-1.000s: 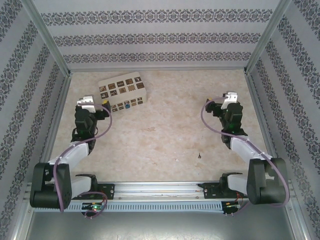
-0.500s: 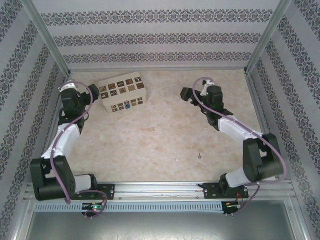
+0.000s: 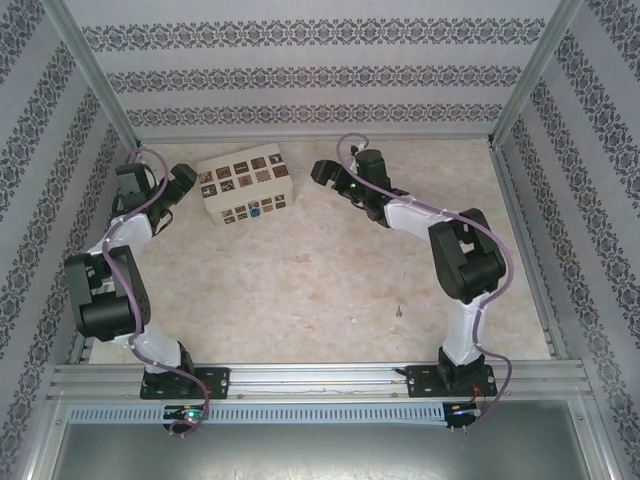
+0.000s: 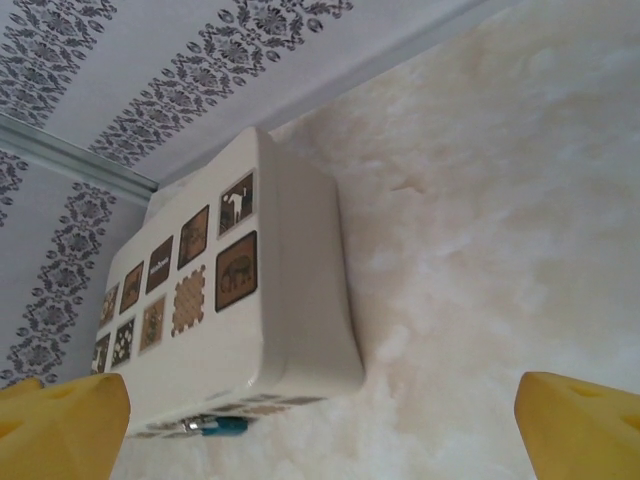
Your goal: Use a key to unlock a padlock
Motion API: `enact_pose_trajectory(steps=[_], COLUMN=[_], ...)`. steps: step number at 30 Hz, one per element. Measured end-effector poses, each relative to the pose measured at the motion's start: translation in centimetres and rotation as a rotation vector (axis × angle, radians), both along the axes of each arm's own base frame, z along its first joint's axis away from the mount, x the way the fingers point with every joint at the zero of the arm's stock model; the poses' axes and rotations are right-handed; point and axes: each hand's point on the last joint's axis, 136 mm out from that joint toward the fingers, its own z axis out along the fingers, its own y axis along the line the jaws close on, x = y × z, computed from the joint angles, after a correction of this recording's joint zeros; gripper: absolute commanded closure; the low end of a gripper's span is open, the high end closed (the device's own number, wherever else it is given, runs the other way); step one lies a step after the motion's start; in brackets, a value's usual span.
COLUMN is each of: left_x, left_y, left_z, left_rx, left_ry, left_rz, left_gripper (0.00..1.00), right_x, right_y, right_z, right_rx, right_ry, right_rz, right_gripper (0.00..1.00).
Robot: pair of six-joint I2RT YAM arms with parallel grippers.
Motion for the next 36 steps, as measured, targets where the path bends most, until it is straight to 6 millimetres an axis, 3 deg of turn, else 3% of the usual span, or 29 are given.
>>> enact_pose_trajectory(steps=[11, 22, 29, 36], left_x=[5.7, 7.7, 7.8, 7.9], left_y=[-0.1, -1.8, -3.8, -5.1], left_z=[-2.5, -5.2, -5.5, -5.4], left_rx=[-0.132, -0.234, -0.269, -0.265], left_ry=[0.028, 0.074, 0.088, 0.09], left_rz=[-0.058, -0.105, -0.145, -0.164], left_gripper=[0.0, 0.0, 0.0, 0.0], right_x=[3.6, 5.2, 4.6, 4.0], right_y=[5.3, 10.6, 12.0, 11.8], right_z=[-1.7, -2.8, -3.6, -4.0], right_rx=[0.05, 0.073, 0.066, 0.052], right_ry=[0.031, 0.051, 0.085, 0.094], right_rz=[0.062, 0.15, 0.187, 0.199], right_gripper=[0.02, 0.02, 0.02, 0.02])
